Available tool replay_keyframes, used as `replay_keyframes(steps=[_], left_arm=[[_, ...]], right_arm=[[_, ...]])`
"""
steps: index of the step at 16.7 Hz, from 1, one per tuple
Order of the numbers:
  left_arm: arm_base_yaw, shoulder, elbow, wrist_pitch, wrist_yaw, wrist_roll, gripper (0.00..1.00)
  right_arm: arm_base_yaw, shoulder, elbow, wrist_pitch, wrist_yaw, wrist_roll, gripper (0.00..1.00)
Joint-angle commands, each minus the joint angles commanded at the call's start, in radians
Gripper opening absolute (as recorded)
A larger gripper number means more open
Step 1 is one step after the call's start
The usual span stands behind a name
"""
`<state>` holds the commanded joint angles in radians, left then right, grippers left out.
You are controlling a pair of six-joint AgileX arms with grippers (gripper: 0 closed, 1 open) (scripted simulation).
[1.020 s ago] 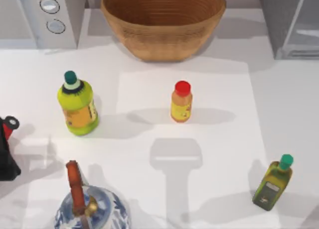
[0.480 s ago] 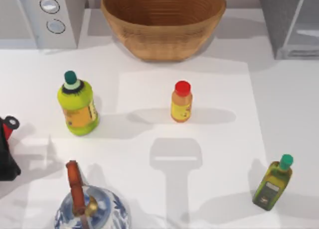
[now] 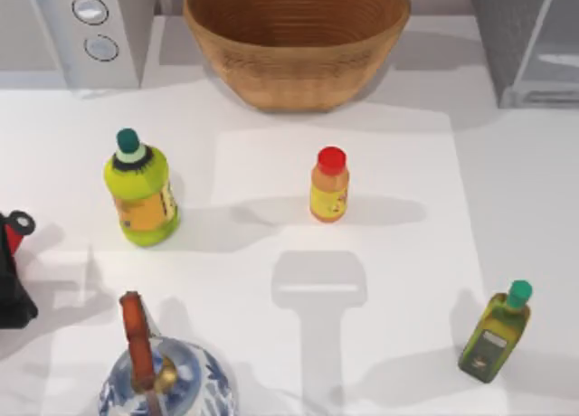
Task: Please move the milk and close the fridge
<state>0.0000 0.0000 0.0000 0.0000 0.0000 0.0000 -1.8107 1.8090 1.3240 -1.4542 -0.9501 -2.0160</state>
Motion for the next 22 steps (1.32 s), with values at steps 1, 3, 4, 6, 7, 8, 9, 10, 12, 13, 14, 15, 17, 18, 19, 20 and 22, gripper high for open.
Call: replay_keyframes(steps=[1,3,4,6,7,8,9,10,12,13,14,15,17,18,19,20,22], left_arm=[[0.0,0.0,0.0,0.0,0.0,0.0,1.0],[0.0,0.0,0.0,0.0,0.0,0.0,1.0],[0.0,0.0,0.0,0.0,0.0,0.0,1.0],[0.0,0.0,0.0,0.0,0.0,0.0,1.0],[0.0,0.0,0.0,0.0,0.0,0.0,1.0],[0.0,0.0,0.0,0.0,0.0,0.0,1.0],[0.0,0.0,0.0,0.0,0.0,0.0,1.0],[0.0,0.0,0.0,0.0,0.0,0.0,1.0],[0.0,0.0,0.0,0.0,0.0,0.0,1.0],[0.0,0.0,0.0,0.0,0.0,0.0,1.0],[0.0,0.0,0.0,0.0,0.0,0.0,1.0],[0.0,0.0,0.0,0.0,0.0,0.0,1.0],[0.0,0.0,0.0,0.0,0.0,0.0,1.0],[0.0,0.0,0.0,0.0,0.0,0.0,1.0],[0.0,0.0,0.0,0.0,0.0,0.0,1.0],[0.0,0.0,0.0,0.0,0.0,0.0,1.0],[0.0,0.0,0.0,0.0,0.0,0.0,1.0]], right_arm=[[0.0,0.0,0.0,0.0,0.0,0.0,1.0],[0.005,-0.002,-0.003,0.001,0.002,0.003,1.0],[0.012,-0.002,-0.002,0.011,0.001,0.013,1.0],[0.047,-0.002,0.001,0.059,0.001,0.064,1.0],[0.074,-0.004,0.002,0.096,0.003,0.103,1.0],[0.108,-0.006,0.004,0.142,0.006,0.152,1.0],[0.147,-0.009,0.005,0.194,0.011,0.211,1.0],[0.19,-0.011,0.006,0.253,0.017,0.278,1.0],[0.282,-0.013,0.007,0.383,0.034,0.431,1.0],[0.33,-0.013,0.007,0.452,0.045,0.515,1.0],[0.38,-0.012,0.006,0.522,0.058,0.602,1.0],[0.43,-0.011,0.004,0.594,0.072,0.689,1.0],[0.53,-0.005,-0.002,0.735,0.104,0.864,1.0],[0.579,-0.002,-0.005,0.803,0.121,0.95,1.0],[0.627,0.001,-0.009,0.867,0.138,1.033,1.0],[0.674,0.005,-0.013,0.927,0.153,1.111,1.0],[0.76,0.013,-0.019,1.033,0.18,1.243,1.0]])
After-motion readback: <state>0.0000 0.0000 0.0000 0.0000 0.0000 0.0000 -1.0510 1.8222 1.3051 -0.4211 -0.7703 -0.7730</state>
